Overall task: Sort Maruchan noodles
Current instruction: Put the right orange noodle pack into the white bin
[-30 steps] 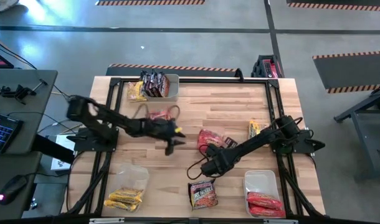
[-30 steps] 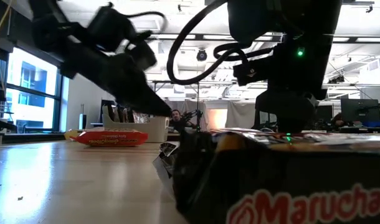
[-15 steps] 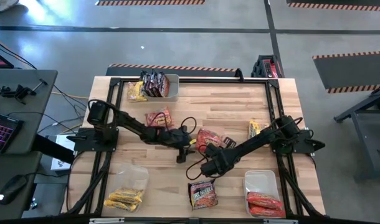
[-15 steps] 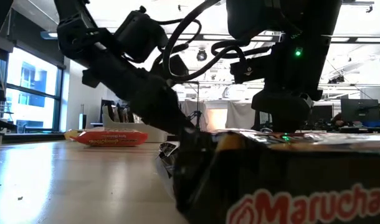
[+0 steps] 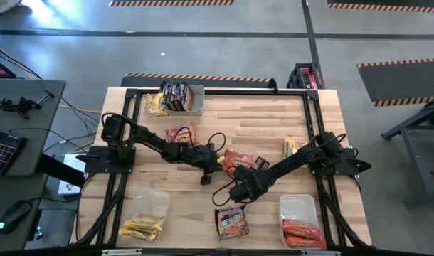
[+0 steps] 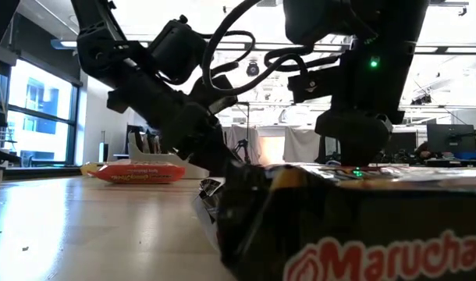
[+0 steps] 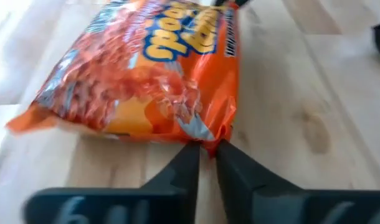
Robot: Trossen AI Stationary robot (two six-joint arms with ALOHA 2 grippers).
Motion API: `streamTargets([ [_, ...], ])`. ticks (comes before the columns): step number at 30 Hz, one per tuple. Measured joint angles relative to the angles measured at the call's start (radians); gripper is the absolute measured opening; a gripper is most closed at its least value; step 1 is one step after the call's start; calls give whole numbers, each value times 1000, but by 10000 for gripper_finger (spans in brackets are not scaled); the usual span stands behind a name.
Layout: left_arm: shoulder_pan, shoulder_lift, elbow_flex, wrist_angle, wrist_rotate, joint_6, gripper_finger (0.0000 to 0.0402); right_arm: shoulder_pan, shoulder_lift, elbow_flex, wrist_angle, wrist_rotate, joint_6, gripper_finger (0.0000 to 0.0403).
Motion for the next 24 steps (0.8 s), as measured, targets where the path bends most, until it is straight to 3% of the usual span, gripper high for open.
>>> streamTargets([
  [3, 3, 0, 0, 0, 50, 4, 8, 0, -11, -2, -14, 21, 0, 0],
  [11, 56, -2, 0, 70, 199, -138, 1, 30, -138, 7, -100, 66, -49, 20],
  [14, 76, -2, 0, 113, 229, -184, 0, 47, -164, 8, -102, 40, -85, 65],
  [21, 102, -5, 2, 214, 253, -277, 0, 59, -166, 10, -110, -21, -91, 223],
  [24, 103, -5, 2, 263, 262, -323, 0, 66, -181, 10, -107, -18, -82, 268],
])
